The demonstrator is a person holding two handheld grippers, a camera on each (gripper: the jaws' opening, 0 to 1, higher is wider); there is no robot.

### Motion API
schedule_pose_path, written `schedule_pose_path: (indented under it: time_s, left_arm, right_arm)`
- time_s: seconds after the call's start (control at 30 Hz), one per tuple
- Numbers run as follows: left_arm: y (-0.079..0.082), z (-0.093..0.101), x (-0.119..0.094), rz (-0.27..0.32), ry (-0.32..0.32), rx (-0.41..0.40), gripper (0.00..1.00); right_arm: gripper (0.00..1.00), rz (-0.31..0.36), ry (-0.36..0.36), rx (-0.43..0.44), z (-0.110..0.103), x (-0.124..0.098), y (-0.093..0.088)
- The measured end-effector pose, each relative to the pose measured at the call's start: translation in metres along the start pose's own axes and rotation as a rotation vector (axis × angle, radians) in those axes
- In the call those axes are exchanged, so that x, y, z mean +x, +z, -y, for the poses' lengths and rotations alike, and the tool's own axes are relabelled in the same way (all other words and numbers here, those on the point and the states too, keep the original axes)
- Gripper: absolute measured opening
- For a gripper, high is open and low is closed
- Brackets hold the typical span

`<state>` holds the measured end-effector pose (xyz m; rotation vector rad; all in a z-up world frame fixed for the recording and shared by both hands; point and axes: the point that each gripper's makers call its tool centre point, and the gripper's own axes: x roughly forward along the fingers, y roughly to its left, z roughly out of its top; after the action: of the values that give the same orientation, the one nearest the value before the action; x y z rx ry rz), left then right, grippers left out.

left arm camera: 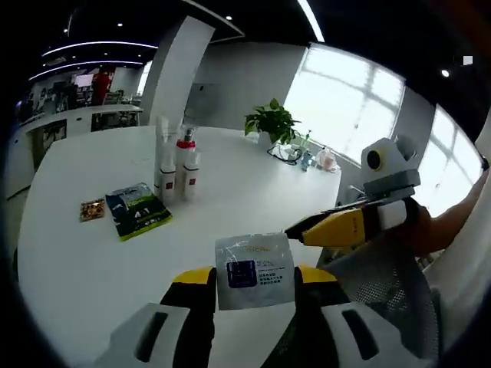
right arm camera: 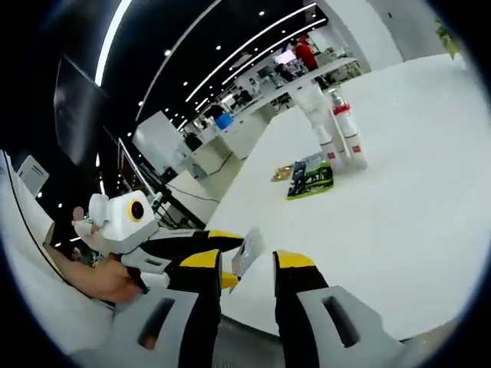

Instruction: Arrange the skincare products in the storage area until every visible bottle or jar stands upright without overlapping.

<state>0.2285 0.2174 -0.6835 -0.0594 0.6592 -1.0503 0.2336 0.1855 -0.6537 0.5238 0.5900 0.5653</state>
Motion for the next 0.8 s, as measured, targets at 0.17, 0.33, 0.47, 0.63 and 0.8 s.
schedule_pose_path:
  time_s: [0.17,0.33,0.47,0.63,0.8]
  left_arm:
    - [0.009,0.014,0.001,0.025,-0.044,0.079,0.42]
    - [0.014,0.027,0.002,0.033,-0.072,0.18,0.42]
    - [0.008,0.04,0.005,0.005,-0.12,0.223,0.42]
    - [0.004,0.039,0.006,-0.004,-0.127,0.17,0.42]
    - [0.001,0.045,0.0,0.036,-0.216,0.03,0.45]
  right_arm:
    - [0.22,-0.023,0.008,0.012,-0.001,0.002,-0.004]
    - [0.15,-0.043,0.011,0.043,-0.001,0.002,-0.007]
    - [0.01,-0.086,0.014,0.016,-0.005,0.001,-0.014]
    - [0.0,-0.108,0.011,0.002,-0.004,0.0,-0.018]
    - [0.0,-0.112,0.055,0.039,-0.011,-0.003,-0.017]
